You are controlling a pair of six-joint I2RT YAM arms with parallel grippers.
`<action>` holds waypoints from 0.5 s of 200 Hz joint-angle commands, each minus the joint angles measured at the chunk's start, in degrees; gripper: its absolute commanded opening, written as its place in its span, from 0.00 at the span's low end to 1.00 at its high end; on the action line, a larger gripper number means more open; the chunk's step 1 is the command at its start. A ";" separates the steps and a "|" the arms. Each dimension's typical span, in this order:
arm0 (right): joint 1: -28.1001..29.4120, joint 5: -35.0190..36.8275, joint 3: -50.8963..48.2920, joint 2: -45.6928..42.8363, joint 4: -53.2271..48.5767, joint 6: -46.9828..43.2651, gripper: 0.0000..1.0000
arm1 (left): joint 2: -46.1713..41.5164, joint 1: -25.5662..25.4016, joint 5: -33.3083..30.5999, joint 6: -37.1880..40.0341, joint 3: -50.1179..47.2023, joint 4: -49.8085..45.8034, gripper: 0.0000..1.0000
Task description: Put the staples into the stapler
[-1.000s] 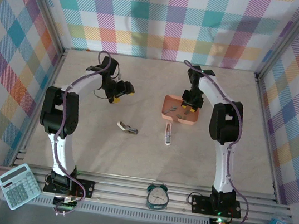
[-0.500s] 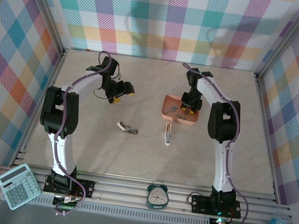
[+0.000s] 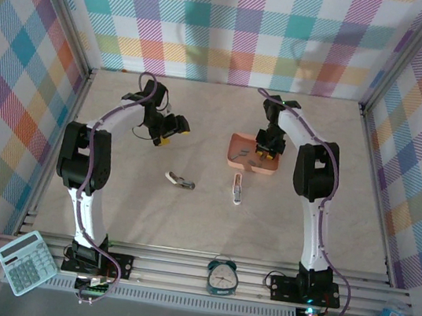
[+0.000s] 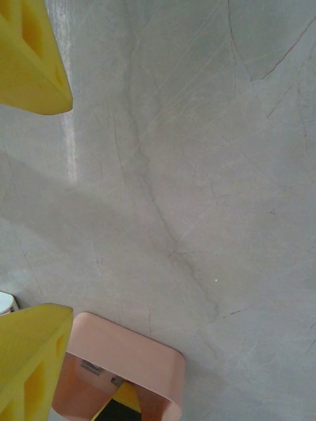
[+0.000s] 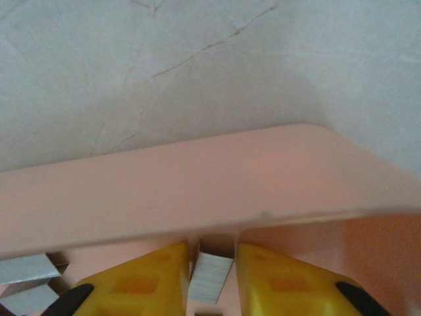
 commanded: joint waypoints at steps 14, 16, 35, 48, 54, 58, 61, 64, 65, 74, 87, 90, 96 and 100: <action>0.09 0.00 0.71 0.21 1.76 -1.23 0.22 | -0.12 0.08 0.58 0.87 0.82 -1.87 0.76; 0.11 0.11 0.66 0.19 1.80 -1.39 0.21 | -0.14 0.09 0.51 0.91 0.82 -1.86 0.76; 0.12 0.23 0.70 0.11 2.35 -1.78 0.21 | -0.15 0.07 0.64 0.81 0.82 -1.80 0.76; 0.10 0.11 0.72 0.11 2.79 -1.87 0.23 | -0.09 0.09 0.73 0.80 0.83 -1.66 0.76; 0.08 0.05 0.67 0.14 3.05 -1.82 0.23 | -0.14 0.04 0.68 0.80 0.83 -1.78 0.76; 0.11 0.00 0.70 0.18 3.11 -1.87 0.24 | -0.23 0.08 0.64 0.89 0.76 -1.76 0.76; 0.02 -0.03 0.76 0.23 3.25 -1.80 0.24 | -0.30 0.09 0.64 0.87 0.77 -1.76 0.76; 0.08 -0.07 0.72 0.27 3.19 -1.80 0.25 | -0.30 0.09 0.59 0.87 0.74 -1.81 0.76; 0.10 -0.08 0.70 0.27 3.18 -1.84 0.25 | -0.27 0.04 0.57 0.87 0.74 -1.78 0.76; 0.04 -0.09 0.72 0.48 3.28 -1.81 0.25 | -0.36 0.06 0.55 0.87 0.56 -1.72 0.76; 0.03 -0.09 0.73 0.59 3.28 -1.88 0.24 | -0.46 0.02 0.55 0.92 0.47 -2.00 0.76; 0.06 -0.12 0.73 0.60 3.30 -1.88 0.23 | -0.41 0.08 0.55 0.88 0.47 -2.02 0.75; 0.02 -0.17 0.76 0.52 3.29 -1.89 0.21 | -0.51 0.04 0.55 0.87 0.48 -2.08 0.76; 0.03 -0.10 0.66 0.33 3.33 -2.02 0.20 | -0.62 0.06 0.57 0.91 0.48 -2.11 0.76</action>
